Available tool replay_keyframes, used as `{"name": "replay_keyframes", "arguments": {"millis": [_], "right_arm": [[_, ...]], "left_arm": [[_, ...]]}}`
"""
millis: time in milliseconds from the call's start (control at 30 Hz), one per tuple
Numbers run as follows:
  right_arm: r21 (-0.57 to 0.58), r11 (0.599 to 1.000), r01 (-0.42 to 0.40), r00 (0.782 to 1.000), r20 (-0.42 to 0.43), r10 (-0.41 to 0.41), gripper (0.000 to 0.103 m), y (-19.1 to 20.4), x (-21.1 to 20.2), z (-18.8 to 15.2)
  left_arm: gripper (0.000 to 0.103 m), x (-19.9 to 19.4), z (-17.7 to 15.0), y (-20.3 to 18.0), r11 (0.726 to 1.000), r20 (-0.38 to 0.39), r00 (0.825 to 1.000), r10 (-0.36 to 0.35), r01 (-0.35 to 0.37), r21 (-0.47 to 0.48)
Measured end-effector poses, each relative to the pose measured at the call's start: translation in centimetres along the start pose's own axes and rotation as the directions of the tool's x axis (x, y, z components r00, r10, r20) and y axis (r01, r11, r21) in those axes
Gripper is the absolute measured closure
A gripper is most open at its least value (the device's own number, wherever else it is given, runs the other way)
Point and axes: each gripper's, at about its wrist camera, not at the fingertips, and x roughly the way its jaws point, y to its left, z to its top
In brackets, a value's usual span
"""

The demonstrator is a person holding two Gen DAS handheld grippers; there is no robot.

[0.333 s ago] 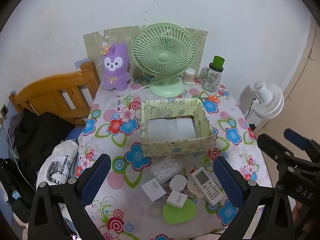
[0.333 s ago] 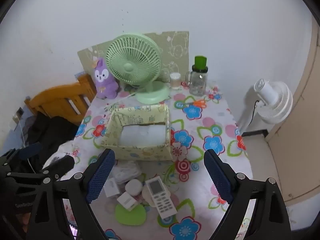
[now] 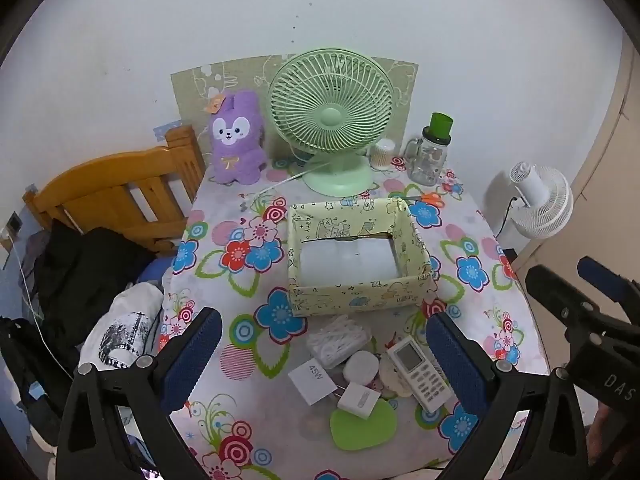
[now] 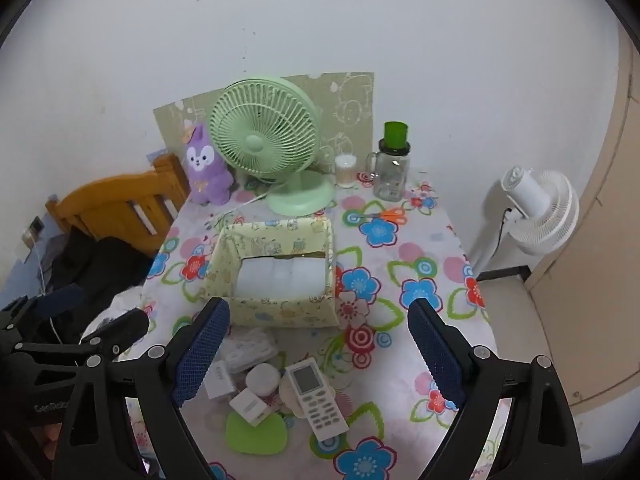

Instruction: Organize rigid objects

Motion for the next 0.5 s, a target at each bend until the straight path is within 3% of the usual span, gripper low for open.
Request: {"name": "replay_keyframes", "arguments": {"millis": [67, 367, 500], "right_arm": [[-0.003, 1.0, 0.008, 1.0, -0.001, -0.008, 0.01, 1.9, 0.8, 0.9], [-0.012, 0.995, 0.102, 0.994, -0.029, -0.102, 0.01, 2.0, 3.6, 1.2], [0.01, 0.998, 0.065, 0.997, -0.046, -0.064, 0.01, 1.4, 3.8, 1.0]], "left_arm": [[0.0, 0.1, -0.1, 0.2, 1.0, 0.003, 1.0, -0.01, 0.01, -0.004], [0.0, 0.3, 0.2, 0.4, 1.0, 0.008, 0.999, -0.031, 0.031, 0.001], [0.0, 0.2, 0.1, 0.4, 1.0, 0.013, 0.999, -0.03, 0.03, 0.005]]}}
